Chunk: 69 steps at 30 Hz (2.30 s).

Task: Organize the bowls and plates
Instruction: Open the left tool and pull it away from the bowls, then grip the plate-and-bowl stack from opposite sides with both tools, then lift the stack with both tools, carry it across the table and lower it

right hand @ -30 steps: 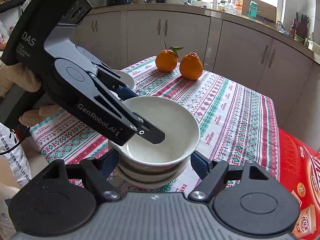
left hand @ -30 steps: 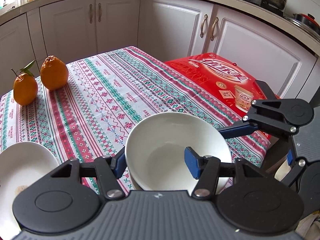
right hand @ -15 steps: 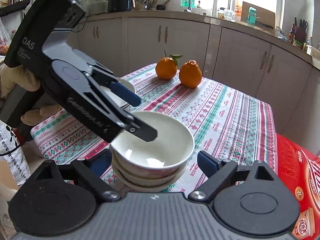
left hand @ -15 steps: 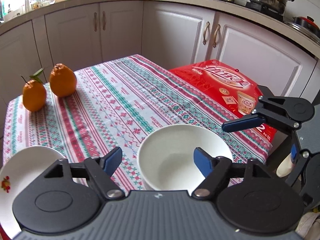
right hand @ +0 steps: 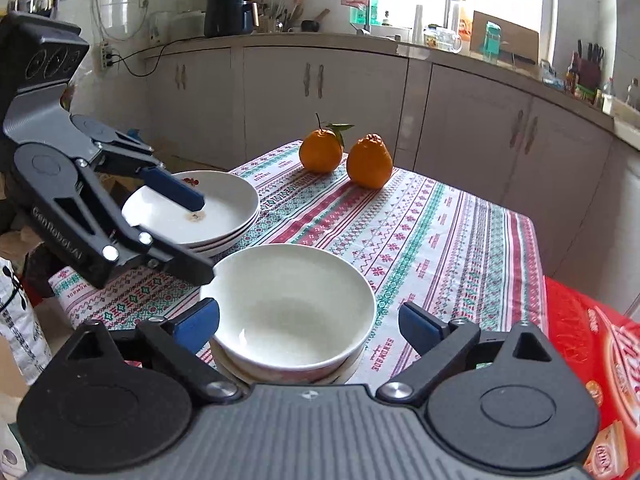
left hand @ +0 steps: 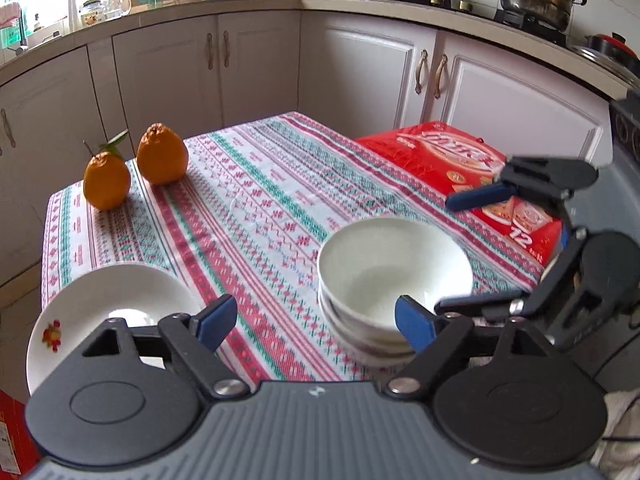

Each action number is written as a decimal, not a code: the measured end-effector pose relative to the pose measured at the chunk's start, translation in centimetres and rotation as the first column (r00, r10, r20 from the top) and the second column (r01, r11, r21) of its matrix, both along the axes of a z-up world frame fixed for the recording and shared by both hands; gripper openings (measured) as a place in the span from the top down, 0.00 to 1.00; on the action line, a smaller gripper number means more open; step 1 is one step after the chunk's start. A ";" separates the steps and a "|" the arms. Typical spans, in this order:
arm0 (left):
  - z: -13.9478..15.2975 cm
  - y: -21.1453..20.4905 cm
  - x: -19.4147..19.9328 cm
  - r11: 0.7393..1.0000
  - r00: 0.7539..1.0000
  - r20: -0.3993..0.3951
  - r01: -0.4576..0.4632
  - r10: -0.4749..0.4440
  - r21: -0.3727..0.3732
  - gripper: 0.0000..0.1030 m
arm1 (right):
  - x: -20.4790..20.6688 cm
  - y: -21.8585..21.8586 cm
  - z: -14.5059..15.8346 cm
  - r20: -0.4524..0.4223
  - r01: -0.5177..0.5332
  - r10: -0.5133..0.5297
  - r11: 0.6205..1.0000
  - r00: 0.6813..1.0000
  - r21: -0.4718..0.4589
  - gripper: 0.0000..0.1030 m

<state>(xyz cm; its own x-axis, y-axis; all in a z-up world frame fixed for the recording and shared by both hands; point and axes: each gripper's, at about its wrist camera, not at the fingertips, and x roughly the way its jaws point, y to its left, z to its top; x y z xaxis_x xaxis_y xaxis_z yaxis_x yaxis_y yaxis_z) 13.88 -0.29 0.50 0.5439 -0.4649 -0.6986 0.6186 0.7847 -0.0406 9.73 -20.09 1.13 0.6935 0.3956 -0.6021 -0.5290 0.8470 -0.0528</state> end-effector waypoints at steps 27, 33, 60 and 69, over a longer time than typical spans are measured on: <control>-7.6 -3.5 0.9 0.960 0.959 -0.123 0.266 -0.255 0.087 0.12 | 2.2 0.8 -6.0 -0.183 -0.182 0.144 0.959 0.973 -0.217 0.00; -9.0 -4.3 0.8 0.943 0.950 -0.118 0.304 -0.289 0.139 0.09 | 2.8 0.4 -6.8 -0.220 -0.191 0.144 0.959 0.965 -0.211 0.00; -7.7 -3.0 -0.1 0.921 0.925 -0.039 0.380 -0.378 0.088 0.01 | 3.2 0.3 -6.3 -0.194 -0.284 0.244 0.934 0.950 -0.215 0.00; -7.4 -3.5 1.1 0.889 0.895 -0.032 0.446 -0.445 0.105 0.04 | 3.7 1.1 -5.8 -0.211 -0.413 0.368 0.877 0.906 -0.244 0.01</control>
